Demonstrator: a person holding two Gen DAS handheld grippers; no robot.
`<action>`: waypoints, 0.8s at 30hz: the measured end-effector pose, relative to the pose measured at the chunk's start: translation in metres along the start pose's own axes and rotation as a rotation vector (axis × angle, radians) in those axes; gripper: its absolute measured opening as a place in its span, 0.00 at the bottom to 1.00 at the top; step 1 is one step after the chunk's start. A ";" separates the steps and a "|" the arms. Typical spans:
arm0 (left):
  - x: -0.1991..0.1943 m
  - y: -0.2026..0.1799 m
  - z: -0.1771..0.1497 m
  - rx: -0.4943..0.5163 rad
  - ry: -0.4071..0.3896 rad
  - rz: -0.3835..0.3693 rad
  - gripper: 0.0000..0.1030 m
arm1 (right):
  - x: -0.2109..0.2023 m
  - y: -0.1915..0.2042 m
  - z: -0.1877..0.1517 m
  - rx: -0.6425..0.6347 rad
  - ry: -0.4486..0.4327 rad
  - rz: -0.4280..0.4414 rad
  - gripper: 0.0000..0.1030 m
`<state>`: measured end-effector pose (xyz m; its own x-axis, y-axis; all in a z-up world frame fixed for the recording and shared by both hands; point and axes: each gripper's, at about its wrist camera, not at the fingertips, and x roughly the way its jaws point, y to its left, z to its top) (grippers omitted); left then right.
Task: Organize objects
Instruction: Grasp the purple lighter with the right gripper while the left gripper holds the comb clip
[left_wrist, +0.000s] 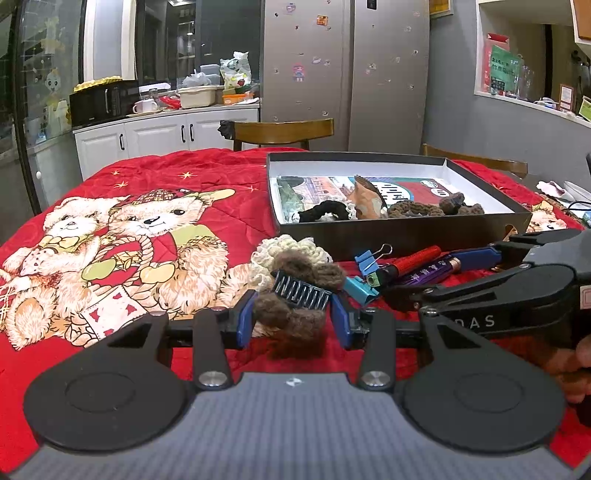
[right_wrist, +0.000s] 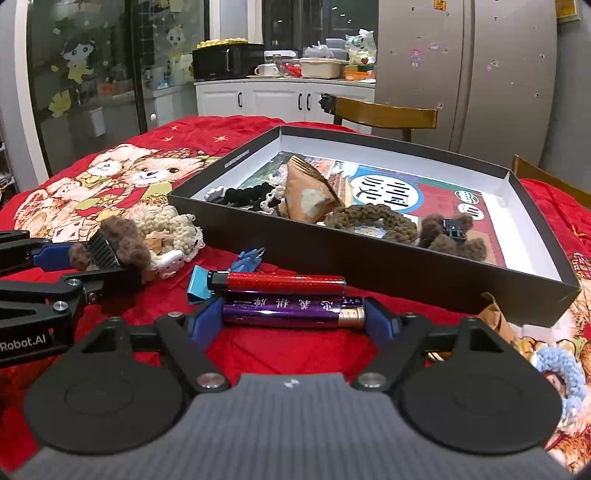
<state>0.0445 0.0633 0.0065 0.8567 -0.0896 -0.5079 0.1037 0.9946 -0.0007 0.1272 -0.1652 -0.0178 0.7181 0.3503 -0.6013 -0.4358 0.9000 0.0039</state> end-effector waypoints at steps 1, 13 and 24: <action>0.000 0.000 0.000 0.001 0.000 0.001 0.47 | 0.000 -0.001 0.000 0.003 -0.002 -0.003 0.78; -0.007 -0.003 -0.001 0.017 -0.040 -0.007 0.47 | -0.009 -0.010 -0.002 0.063 -0.051 -0.021 0.78; -0.014 -0.004 -0.001 0.014 -0.084 0.000 0.47 | -0.020 -0.019 -0.004 0.136 -0.112 -0.059 0.78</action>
<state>0.0314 0.0609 0.0126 0.8958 -0.0944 -0.4342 0.1102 0.9938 0.0112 0.1188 -0.1908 -0.0092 0.7993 0.3156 -0.5114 -0.3193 0.9440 0.0835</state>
